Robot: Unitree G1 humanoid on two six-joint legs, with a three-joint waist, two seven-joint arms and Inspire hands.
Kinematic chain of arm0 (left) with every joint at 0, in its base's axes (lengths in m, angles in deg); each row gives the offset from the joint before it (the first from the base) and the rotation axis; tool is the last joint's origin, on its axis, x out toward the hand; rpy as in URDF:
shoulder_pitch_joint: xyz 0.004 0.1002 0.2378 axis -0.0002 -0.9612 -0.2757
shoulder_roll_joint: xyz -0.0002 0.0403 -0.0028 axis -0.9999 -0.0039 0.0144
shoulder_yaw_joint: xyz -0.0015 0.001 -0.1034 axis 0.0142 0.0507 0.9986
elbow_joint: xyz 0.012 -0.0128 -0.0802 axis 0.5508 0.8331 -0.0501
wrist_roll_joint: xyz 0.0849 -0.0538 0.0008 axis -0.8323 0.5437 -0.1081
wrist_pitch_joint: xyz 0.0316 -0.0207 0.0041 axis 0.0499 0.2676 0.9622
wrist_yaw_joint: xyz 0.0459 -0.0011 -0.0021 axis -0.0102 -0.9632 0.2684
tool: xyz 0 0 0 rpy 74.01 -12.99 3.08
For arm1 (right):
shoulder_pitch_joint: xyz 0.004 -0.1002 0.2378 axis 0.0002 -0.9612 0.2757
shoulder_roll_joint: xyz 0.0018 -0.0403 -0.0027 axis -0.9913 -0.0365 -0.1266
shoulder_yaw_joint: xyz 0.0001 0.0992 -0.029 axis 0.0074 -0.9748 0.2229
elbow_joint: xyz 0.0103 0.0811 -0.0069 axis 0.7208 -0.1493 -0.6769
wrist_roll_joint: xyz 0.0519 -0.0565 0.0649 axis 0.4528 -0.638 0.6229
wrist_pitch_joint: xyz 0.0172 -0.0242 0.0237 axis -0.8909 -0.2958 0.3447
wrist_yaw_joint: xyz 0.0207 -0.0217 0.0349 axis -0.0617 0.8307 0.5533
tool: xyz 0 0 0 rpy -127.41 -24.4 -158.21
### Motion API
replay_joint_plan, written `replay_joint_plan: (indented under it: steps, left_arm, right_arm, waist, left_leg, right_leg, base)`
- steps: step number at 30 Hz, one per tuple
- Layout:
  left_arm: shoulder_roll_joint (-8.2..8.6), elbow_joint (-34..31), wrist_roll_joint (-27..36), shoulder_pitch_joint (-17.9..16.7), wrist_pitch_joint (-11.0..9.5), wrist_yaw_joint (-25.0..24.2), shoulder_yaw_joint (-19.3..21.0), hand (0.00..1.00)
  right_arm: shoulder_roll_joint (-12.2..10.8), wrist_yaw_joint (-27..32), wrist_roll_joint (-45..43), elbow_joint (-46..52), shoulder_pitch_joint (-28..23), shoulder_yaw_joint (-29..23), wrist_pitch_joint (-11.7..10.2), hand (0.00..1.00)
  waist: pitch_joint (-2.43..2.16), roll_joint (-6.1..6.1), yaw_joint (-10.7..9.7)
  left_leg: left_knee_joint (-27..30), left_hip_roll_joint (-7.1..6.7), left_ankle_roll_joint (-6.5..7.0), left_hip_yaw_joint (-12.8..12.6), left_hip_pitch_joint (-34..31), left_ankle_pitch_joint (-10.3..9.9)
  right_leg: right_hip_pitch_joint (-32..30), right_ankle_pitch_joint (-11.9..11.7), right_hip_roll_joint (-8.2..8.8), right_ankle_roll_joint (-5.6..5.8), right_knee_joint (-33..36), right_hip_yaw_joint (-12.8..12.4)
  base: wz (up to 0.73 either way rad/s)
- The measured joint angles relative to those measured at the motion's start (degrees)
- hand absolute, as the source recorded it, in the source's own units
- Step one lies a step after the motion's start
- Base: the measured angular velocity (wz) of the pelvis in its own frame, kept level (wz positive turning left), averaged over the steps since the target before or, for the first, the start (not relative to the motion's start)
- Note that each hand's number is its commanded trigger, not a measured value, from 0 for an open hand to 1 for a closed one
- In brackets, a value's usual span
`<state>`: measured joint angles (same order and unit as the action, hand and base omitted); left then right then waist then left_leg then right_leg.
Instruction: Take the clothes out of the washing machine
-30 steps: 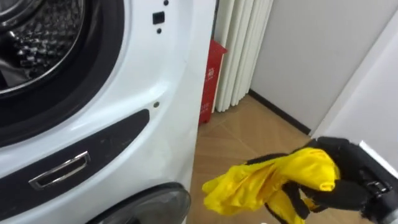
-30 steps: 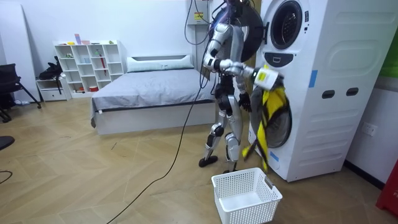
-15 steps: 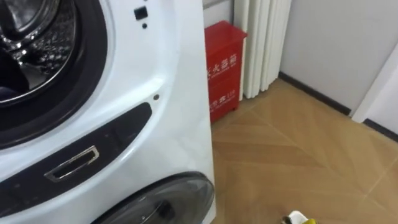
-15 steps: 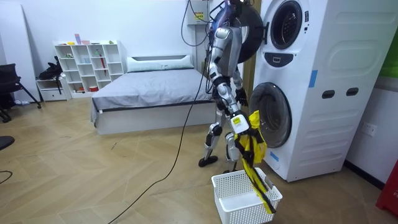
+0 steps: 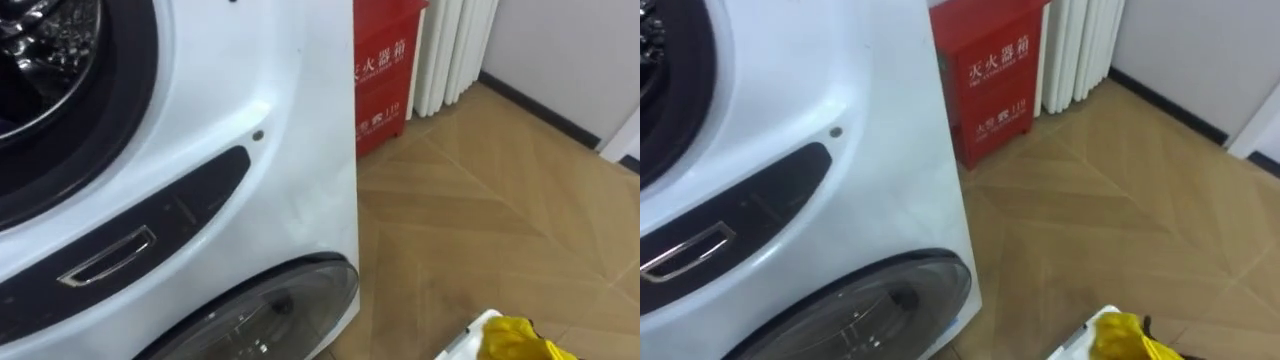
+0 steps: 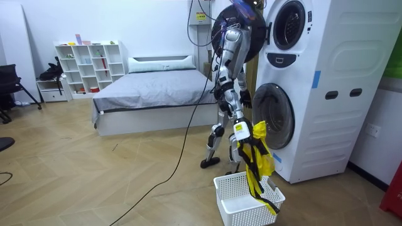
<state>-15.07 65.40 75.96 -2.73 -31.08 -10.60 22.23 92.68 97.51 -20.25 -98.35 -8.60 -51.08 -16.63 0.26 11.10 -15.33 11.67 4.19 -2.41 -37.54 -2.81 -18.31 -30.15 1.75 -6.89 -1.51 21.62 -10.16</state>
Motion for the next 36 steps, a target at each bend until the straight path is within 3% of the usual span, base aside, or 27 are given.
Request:
replay_joint_plan:
  steps: [9,10,11,15,21,23,25,29,36]
  left_arm:
    - [0.04,-0.64,0.79,0.72,0.09,1.89,-4.50,0.00]
    - [0.11,-0.67,1.39,0.87,0.07,2.47,-4.64,0.00]
    - [0.13,-0.63,2.13,0.92,0.06,2.86,-4.77,0.00]
    - [0.23,-0.34,6.77,0.98,0.02,5.65,-6.42,0.00]
    - [0.25,0.40,8.07,0.98,-0.64,7.71,-7.43,0.00]
    - [0.25,0.86,8.52,0.94,-0.65,7.82,-7.98,0.00]
    - [0.26,1.33,8.55,0.94,-0.65,7.84,-8.03,0.00]
    - [0.26,1.80,8.58,0.96,-0.76,7.98,-7.96,0.00]
    - [0.27,2.45,9.73,0.93,-1.00,7.85,-7.85,0.00]
  right_arm:
    - [1.34,2.31,3.04,-0.45,-0.26,0.12,0.04,1.00]
    - [1.58,2.55,3.29,-0.45,-0.13,0.19,0.03,0.80]
    - [1.68,2.67,3.56,-0.50,-0.26,0.21,0.02,0.00]
    - [2.55,3.78,6.43,-0.75,-0.23,1.97,0.02,0.00]
    - [2.73,3.90,7.33,-0.73,-0.24,2.33,0.02,0.00]
    - [2.75,3.90,7.55,-0.73,-0.25,2.34,0.02,0.00]
    - [2.77,3.89,7.75,-0.73,-0.43,2.39,0.02,0.00]
    - [2.86,3.88,8.66,-0.73,-0.39,2.38,0.02,0.00]
    - [2.86,3.75,8.63,-0.67,-1.13,2.40,0.02,0.00]
  waist:
    - [0.00,0.10,-0.08]
    - [0.00,0.10,-0.08]
    - [0.00,0.10,-0.09]
    - [0.01,0.08,-0.12]
    - [-0.02,0.07,-0.48]
    - [-0.02,0.07,-0.51]
    - [-0.04,0.02,-0.59]
    - [-0.06,0.03,-0.80]
    - [-0.25,-0.64,-1.37]
  left_leg:
    - [0.07,-1.15,0.28,-0.01,-2.29,0.16]
    - [0.12,-1.26,0.28,-0.06,-2.55,0.16]
    - [0.13,-1.31,0.28,-0.03,-2.62,0.17]
    - [0.13,-1.65,0.57,0.03,-2.59,0.51]
    - [0.10,-2.09,0.76,1.34,-2.89,0.50]
    - [0.06,-2.31,1.14,2.23,-2.90,0.54]
    - [-0.05,-2.83,2.11,4.81,-3.08,0.69]
    - [-0.05,-2.96,2.95,6.04,-3.08,0.45]
    - [0.02,-3.31,3.03,8.11,-3.10,0.46]
  right_leg:
    - [-3.85,0.66,-0.69,0.15,2.32,-2.65]
    - [-4.22,0.67,-0.67,0.15,2.48,-2.78]
    - [-4.35,0.68,-0.67,0.15,2.55,-2.86]
    - [-4.51,0.70,-0.66,0.16,3.07,-3.45]
    - [-4.80,0.65,-0.60,0.70,3.07,-3.72]
    - [-4.74,0.60,-0.65,0.75,3.08,-3.88]
    - [-4.63,0.46,-0.65,0.84,3.07,-4.24]
    - [-4.19,0.23,-0.78,1.17,2.92,-4.70]
    - [-3.33,-0.86,-0.21,1.07,1.93,-4.49]
  base:
    - [-0.09]
    - [0.00]
    - [0.00]
    - [-0.02]
    - [0.00]
    - [-0.05]
    - [-0.08]
    - [-0.07]
    - [0.03]
